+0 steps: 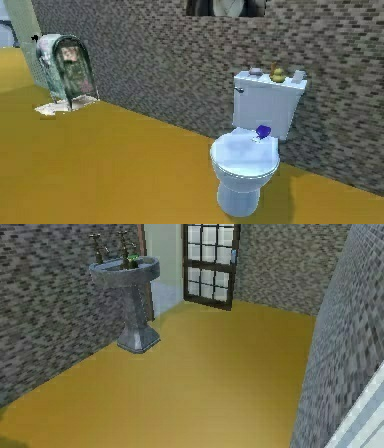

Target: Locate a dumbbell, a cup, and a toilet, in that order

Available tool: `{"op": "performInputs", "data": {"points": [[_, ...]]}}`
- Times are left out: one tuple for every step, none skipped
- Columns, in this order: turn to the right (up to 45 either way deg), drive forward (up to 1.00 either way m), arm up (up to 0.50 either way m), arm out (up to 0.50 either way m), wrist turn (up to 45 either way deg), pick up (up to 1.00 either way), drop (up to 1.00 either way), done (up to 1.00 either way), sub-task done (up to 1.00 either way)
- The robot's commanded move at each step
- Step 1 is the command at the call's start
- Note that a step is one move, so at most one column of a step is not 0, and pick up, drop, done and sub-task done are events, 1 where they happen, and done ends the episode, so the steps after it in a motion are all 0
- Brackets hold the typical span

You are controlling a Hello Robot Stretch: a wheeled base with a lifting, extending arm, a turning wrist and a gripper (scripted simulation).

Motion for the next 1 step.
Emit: {"op": "performInputs", "data": {"points": [[0.0,0.10,0.00,0.00,0.0,0.00,0.00,0.00,0.00]]}}
